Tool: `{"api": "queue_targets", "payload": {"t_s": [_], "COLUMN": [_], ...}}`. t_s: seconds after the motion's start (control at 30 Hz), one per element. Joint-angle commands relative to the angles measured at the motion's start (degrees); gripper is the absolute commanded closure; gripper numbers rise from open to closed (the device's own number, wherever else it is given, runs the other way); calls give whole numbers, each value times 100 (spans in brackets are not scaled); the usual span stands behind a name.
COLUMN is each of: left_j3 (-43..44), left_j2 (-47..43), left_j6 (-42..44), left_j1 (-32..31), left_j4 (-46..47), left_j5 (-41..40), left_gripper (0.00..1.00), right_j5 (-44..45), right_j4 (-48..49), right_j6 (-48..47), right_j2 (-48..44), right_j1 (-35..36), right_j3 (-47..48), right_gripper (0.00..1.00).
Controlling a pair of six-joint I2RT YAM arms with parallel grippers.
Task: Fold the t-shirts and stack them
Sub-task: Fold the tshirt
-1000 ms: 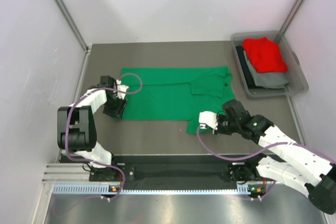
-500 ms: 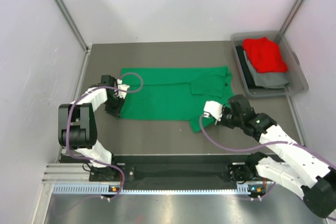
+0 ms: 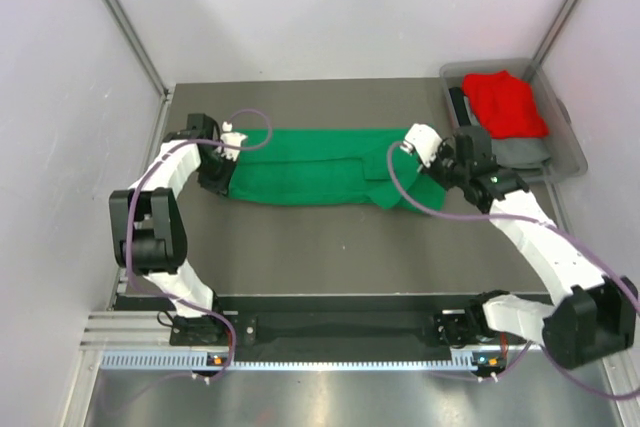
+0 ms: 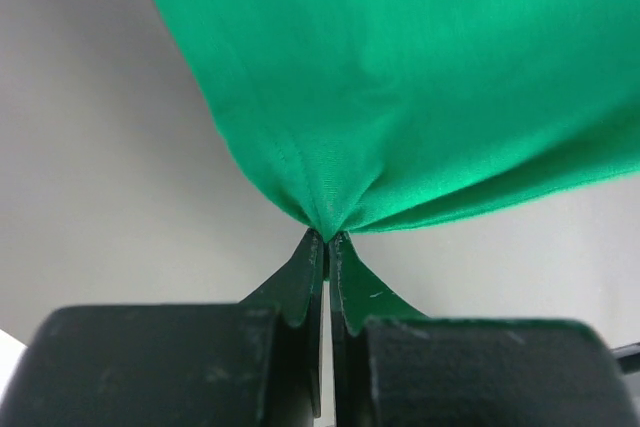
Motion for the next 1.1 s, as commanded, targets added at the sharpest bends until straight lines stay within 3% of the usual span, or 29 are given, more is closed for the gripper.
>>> {"api": "queue_targets", "payload": {"t_s": [0.0,0.47,0.73,1.07], "left_j3": [568,3355,3453,3426], "left_j2": [315,2556,2785,2794], "left_j6": [119,-13,-188,-311], "left_j1": [-20,-169,-187,-195], "left_j4": [-272,-624,-466,-369], "left_j5": [112,68,-81,-248], "left_gripper": [100,100,100,100], "right_j5": [-75,-277,-207,-163], "right_j4": [610,988,1042,1173], "right_j6": [134,485,520,617], "right_j2": [532,3292,4242,4655], "right_j1": [-226,-737,-754,-807], "right_j3": [551,2589,3162,3495], "right_gripper": [100,100,100,100]}}
